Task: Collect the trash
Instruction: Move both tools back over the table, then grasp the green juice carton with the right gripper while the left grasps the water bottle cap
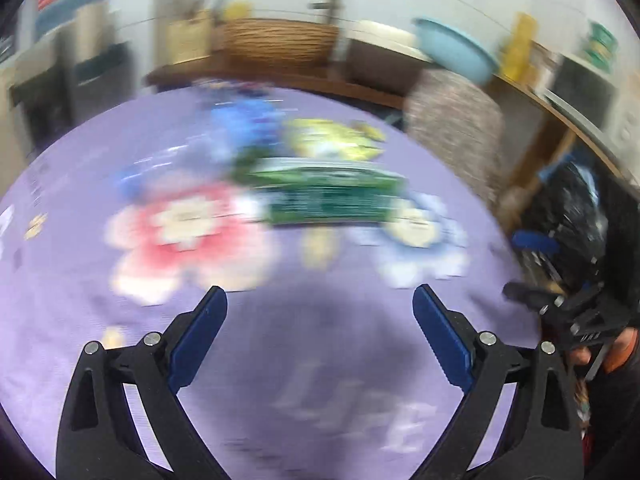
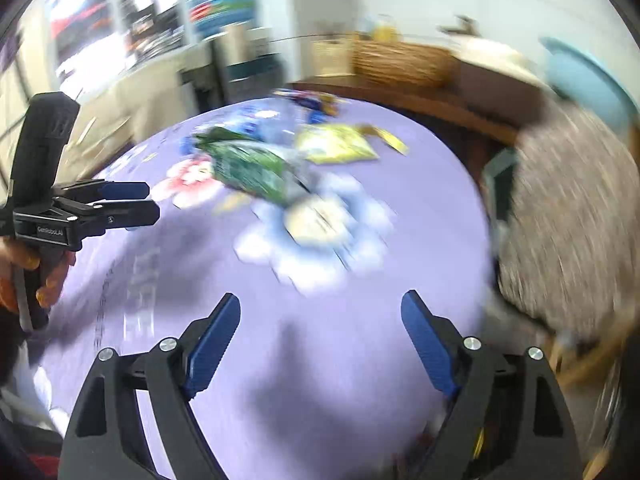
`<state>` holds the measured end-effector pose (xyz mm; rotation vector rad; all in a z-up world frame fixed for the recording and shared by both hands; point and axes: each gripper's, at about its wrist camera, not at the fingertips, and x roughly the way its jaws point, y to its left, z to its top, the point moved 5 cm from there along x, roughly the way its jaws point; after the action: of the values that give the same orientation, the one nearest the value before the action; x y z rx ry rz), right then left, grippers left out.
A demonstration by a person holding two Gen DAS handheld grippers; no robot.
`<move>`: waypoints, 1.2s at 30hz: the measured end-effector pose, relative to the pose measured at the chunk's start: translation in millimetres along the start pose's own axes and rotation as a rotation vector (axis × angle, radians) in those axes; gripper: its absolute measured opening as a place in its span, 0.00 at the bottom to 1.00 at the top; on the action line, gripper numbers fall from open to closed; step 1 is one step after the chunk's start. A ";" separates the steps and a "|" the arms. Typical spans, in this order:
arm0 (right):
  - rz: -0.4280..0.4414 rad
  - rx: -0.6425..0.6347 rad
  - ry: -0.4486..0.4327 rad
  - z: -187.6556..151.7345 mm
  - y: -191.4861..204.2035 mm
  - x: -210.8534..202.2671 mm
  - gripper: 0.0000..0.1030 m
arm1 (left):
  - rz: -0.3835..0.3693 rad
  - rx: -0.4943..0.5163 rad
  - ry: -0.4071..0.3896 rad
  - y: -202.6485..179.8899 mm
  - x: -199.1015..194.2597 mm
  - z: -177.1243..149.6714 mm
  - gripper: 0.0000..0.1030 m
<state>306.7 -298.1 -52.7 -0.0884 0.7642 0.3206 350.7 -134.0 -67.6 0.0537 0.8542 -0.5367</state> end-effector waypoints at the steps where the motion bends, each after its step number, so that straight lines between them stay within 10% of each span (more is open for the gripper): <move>1: 0.013 -0.040 0.001 15.7 5.1 8.6 0.83 | 0.017 -0.017 -0.003 16.3 -2.6 -0.3 0.90; 10: 0.105 -0.366 0.146 95.3 42.9 85.4 0.89 | 0.088 -0.032 -0.021 104.1 1.1 21.4 0.90; 18: 0.164 -0.522 0.294 93.2 56.4 123.1 0.87 | -0.013 0.103 -0.018 150.0 37.2 64.6 0.90; 28: 0.174 -0.557 0.331 79.1 54.2 127.8 0.62 | -0.185 0.376 0.066 147.1 77.0 82.3 0.90; 36: 0.178 -0.534 0.329 63.9 67.5 110.3 0.55 | -0.194 0.473 0.066 118.4 78.4 64.9 0.44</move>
<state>402.3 -193.8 -80.5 -0.5900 0.9981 0.6866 493.9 -81.6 -101.2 0.4259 0.7851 -0.9166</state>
